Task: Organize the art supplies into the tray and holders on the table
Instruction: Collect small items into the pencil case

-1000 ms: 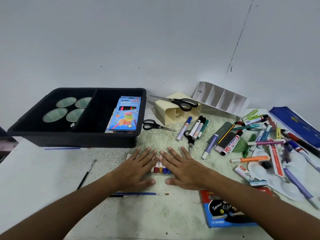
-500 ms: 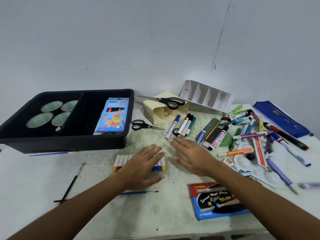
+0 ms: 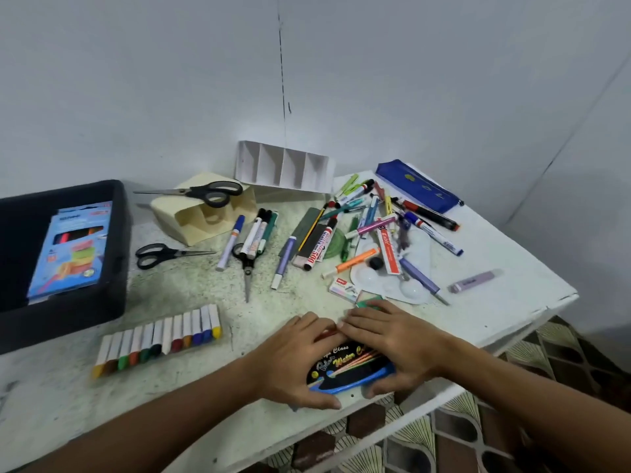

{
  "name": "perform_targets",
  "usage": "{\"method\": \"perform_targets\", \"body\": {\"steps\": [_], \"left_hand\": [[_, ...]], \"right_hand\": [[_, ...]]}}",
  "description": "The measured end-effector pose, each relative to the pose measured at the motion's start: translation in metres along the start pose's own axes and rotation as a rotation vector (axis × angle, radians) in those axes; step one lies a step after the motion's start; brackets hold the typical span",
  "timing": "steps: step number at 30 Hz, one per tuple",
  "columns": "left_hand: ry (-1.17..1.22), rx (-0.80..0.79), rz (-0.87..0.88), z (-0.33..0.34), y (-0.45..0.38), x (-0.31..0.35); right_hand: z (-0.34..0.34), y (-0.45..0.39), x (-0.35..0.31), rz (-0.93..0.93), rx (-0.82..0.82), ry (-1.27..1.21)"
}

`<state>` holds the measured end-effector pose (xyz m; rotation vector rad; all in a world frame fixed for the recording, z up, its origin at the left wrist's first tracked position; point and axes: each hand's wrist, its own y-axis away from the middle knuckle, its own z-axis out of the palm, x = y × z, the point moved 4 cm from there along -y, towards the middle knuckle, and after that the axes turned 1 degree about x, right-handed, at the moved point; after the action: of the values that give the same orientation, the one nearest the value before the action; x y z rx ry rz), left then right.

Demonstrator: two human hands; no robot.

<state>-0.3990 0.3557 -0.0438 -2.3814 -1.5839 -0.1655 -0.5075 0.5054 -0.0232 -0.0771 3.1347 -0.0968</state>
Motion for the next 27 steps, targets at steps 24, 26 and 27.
{"method": "perform_targets", "body": {"steps": [24,26,27], "left_hand": [[-0.102,0.02,-0.36,-0.057,0.192,0.007],[-0.114,0.026,-0.376,-0.055,0.207,0.009],[-0.122,0.026,-0.381,-0.054,0.212,0.01]], "right_hand": [[0.013,-0.142,-0.125,-0.458,0.158,-0.104],[0.018,-0.147,-0.137,-0.463,0.147,-0.103],[0.02,-0.15,-0.142,-0.461,0.14,-0.102]]}}
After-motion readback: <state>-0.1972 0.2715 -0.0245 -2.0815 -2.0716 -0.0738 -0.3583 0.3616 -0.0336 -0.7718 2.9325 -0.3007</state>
